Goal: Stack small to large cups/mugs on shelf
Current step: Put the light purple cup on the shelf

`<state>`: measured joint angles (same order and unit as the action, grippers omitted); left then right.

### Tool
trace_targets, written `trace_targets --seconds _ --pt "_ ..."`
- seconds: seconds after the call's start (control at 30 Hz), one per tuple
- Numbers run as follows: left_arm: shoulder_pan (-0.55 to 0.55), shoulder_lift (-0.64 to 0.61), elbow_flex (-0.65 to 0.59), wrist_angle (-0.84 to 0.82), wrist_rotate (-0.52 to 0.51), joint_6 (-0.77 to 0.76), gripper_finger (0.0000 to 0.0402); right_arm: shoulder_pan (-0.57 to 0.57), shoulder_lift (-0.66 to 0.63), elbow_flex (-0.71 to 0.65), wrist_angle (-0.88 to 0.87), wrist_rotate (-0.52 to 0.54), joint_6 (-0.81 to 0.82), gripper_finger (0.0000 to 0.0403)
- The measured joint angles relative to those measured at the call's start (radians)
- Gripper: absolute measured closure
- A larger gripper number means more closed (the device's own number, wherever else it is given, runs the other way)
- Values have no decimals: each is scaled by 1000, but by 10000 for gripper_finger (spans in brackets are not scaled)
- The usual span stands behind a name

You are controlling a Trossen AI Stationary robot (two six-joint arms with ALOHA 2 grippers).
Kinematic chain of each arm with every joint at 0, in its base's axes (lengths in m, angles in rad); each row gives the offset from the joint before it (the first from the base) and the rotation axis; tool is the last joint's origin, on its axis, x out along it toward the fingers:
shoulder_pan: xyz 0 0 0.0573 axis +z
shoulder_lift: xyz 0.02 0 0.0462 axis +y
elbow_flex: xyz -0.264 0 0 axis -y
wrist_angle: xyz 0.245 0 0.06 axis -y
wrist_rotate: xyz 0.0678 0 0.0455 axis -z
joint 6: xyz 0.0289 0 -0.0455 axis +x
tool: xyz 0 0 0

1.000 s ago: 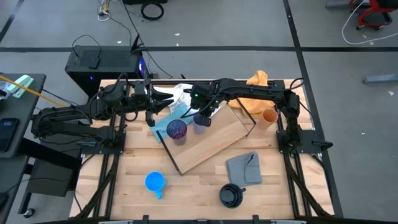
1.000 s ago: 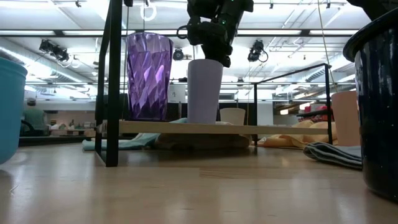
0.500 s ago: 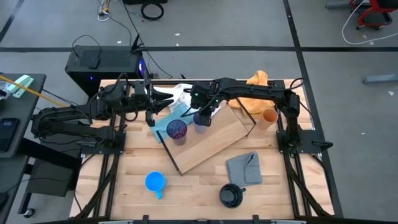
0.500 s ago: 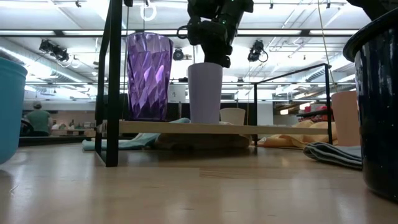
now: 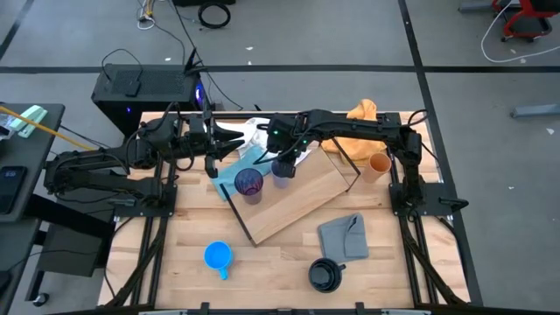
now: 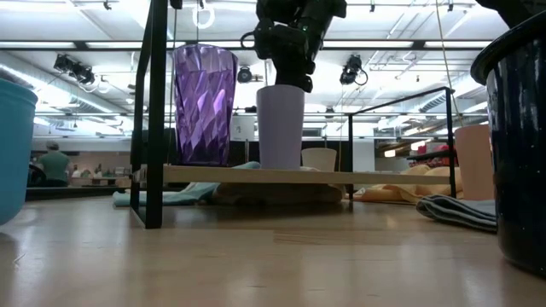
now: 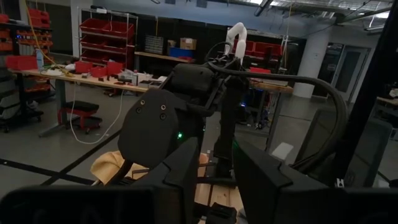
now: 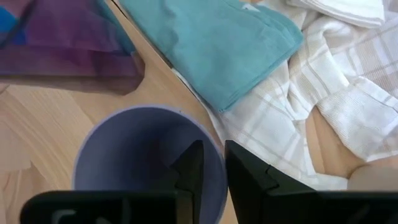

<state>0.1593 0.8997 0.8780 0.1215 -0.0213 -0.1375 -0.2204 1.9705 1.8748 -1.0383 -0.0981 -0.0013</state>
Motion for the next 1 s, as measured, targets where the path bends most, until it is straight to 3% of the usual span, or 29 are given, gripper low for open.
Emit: trace_targets --seconds 1.0 --pt "0 0 0 0 0 3 294 1 0 0 31 -32 5 330"
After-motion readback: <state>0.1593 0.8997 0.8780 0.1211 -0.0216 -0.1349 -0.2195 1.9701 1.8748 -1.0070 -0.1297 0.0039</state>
